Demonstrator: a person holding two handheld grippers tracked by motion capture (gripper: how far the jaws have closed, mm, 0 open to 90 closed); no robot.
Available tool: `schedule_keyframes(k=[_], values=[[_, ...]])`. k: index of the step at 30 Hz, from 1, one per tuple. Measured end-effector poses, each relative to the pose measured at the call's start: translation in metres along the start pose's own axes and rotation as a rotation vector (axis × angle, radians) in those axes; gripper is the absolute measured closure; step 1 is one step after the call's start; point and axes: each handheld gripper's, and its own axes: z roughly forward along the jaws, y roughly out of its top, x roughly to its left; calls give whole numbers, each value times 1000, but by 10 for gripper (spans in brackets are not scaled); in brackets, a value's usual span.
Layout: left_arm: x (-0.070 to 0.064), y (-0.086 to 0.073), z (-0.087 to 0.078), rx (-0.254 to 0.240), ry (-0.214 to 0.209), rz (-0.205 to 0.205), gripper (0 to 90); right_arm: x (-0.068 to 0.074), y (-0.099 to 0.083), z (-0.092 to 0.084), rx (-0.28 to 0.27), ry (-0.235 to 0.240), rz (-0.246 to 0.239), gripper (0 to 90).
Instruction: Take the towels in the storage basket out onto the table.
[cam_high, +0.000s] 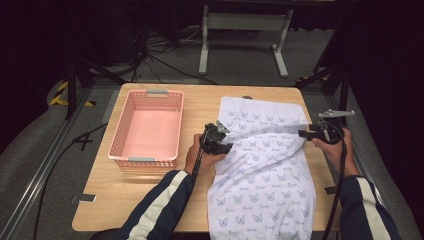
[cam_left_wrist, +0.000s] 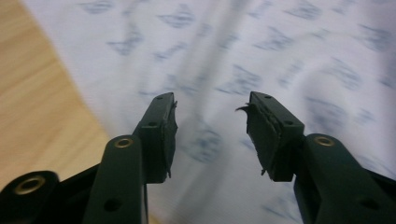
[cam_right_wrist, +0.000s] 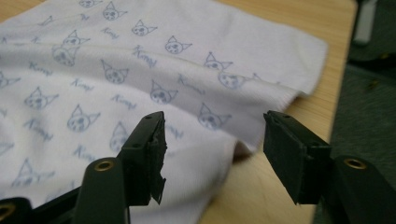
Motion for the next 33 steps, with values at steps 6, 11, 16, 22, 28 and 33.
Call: schedule_keyframes(k=[6,11,16,22,28,33], values=[[-22,-10,-7,63,-49,88,508,20,-36,-22,63,76,-58,418],[-21,-18,-2,115,25,132,559,37,-70,-11,160,88,-84,423],[-15,-20,-6,124,49,119,634,43,-87,-24,163,79,-88,435],[-12,-30,-18,151,121,104,667,53,-109,-47,163,86,-91,438],[-12,-37,-26,149,133,87,636,69,-124,-70,203,101,-125,491],[-20,-41,-36,97,45,120,503,80,-124,-76,232,92,-205,513]])
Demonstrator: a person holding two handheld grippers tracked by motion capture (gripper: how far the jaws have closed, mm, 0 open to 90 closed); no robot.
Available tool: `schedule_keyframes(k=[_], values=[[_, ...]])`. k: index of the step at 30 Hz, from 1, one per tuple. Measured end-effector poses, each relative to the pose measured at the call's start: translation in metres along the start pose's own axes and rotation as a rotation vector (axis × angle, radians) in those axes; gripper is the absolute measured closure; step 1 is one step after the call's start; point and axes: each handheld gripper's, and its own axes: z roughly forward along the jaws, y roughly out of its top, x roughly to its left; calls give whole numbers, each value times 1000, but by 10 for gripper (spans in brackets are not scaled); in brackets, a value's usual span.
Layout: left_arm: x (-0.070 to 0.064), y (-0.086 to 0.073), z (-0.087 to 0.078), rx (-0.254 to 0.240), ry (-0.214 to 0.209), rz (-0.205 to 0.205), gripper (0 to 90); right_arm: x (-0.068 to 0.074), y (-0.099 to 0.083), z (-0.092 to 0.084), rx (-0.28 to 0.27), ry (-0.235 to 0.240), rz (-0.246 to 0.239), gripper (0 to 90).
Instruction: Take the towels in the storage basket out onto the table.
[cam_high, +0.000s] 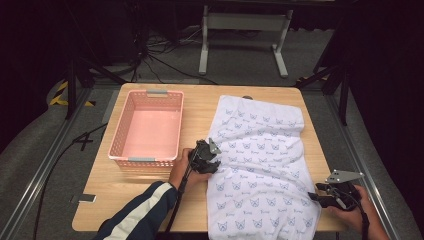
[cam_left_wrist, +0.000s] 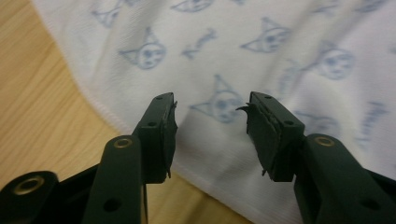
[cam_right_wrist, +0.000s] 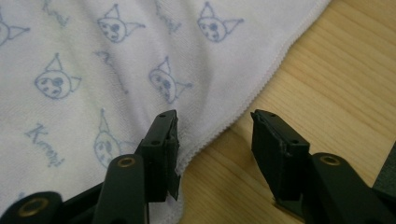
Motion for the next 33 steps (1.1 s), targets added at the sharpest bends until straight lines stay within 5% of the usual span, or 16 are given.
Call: schedule_keyframes(k=[2,4,7,9,11,14,17,21,25,29,33], values=[[-9,0,-8,-22,-20,48,474,-1,5,-1,-41,-6,16,520],[-19,-1,-15,-40,-94,89,475,-2,10,-2,-103,2,22,510],[-32,-7,-16,-27,-152,114,472,-3,19,6,-168,5,33,501],[-38,-10,-9,9,-117,152,468,-4,25,18,-179,12,37,534],[-38,-12,-5,13,-127,146,454,-8,32,31,-167,36,47,521],[-25,-12,0,10,-149,65,460,-10,38,42,-151,30,38,537],[-14,-7,6,-5,-105,39,485,-20,49,51,-157,25,45,557],[-8,0,10,8,16,52,537,-29,65,63,-164,11,47,571],[-1,4,12,24,78,47,551,-35,77,72,-166,2,56,571],[11,12,19,42,113,23,572,-41,90,80,-159,-28,60,570],[19,13,21,44,79,0,623,-48,98,86,-154,-50,73,553]])
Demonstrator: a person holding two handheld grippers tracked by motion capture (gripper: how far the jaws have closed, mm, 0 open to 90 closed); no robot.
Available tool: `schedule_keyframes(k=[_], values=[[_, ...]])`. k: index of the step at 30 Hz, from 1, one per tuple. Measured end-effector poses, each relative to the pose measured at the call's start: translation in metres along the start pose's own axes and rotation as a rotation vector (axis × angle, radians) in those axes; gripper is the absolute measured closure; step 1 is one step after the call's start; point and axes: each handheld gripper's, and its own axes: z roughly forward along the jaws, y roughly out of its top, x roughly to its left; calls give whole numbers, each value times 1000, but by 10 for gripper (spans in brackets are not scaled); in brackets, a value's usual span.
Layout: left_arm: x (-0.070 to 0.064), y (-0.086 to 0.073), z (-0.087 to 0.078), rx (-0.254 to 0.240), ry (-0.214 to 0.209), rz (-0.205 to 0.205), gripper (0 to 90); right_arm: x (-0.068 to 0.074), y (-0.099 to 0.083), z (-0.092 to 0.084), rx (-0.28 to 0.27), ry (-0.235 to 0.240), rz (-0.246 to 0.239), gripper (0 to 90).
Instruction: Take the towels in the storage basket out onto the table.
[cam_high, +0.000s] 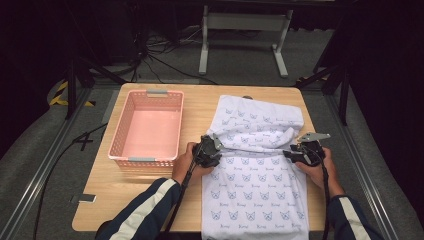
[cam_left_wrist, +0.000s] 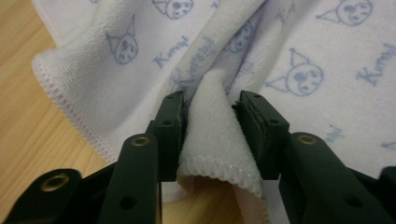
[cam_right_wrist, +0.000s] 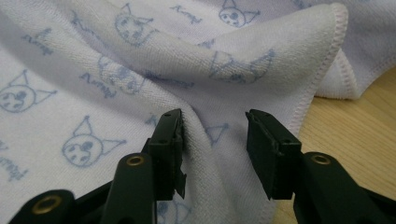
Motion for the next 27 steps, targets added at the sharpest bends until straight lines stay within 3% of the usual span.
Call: schedule_keyframes(k=[4,7,11,13,18,20,23,25,26,27], values=[[-7,-7,-8,10,-14,14,656,5,-6,-7,4,-8,-11,557],[-14,-17,-17,10,-52,8,640,14,-17,-19,19,35,-29,544],[-29,-31,-32,25,-87,41,607,30,-32,-36,40,84,-46,532],[-37,-38,-40,25,-120,62,589,41,-41,-48,59,107,-73,524],[-53,-51,-53,33,-209,45,567,60,-58,-69,98,140,-91,498],[-60,-54,-56,48,-233,53,513,63,-63,-76,127,147,-97,493],[-65,-54,-59,52,-261,69,460,64,-66,-84,169,153,-99,497],[-63,-52,-57,36,-264,55,419,63,-67,-88,182,144,-99,491],[-60,-49,-55,14,-250,38,388,61,-67,-89,168,125,-98,477],[-57,-45,-52,-1,-233,30,333,57,-64,-91,121,83,-93,481]])
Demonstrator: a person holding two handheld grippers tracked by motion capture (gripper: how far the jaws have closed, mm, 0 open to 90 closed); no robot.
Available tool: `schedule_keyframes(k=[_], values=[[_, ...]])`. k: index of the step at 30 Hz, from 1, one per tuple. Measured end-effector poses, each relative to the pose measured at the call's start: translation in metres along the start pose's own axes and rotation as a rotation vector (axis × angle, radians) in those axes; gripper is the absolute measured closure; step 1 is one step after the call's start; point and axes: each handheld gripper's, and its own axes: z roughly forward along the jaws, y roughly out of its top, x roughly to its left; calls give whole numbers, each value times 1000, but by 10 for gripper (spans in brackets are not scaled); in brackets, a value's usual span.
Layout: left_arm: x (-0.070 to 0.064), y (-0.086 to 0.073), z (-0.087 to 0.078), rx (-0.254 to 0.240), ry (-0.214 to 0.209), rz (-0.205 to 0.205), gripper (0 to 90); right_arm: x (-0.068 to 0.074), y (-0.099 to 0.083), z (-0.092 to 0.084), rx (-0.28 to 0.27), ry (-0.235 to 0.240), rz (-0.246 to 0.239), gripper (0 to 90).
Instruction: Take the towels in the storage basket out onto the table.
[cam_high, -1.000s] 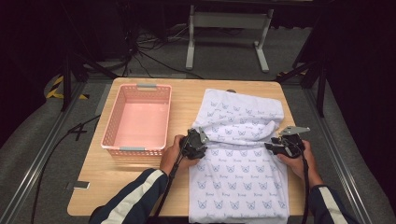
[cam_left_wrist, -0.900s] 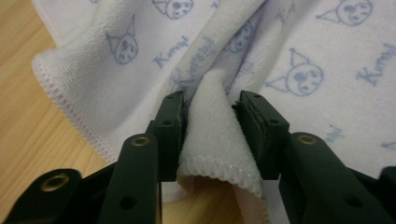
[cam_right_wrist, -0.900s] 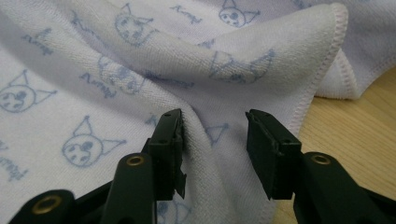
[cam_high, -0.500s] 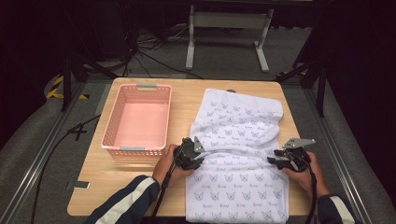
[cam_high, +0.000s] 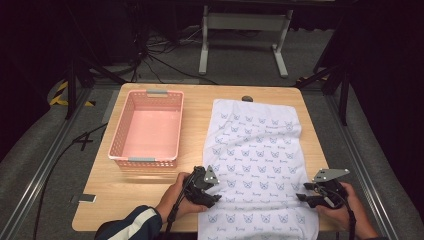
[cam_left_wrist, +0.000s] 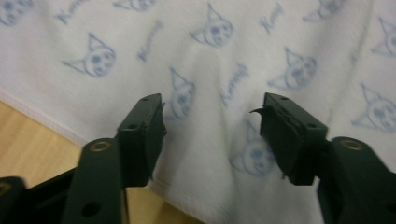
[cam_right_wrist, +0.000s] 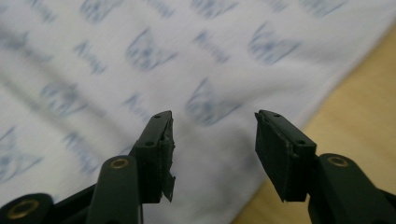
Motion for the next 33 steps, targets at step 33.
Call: schedule_keyframes(k=[33], values=[[44,35,33,-33,110,-131,371,-83,59,69,-105,-80,123,555]])
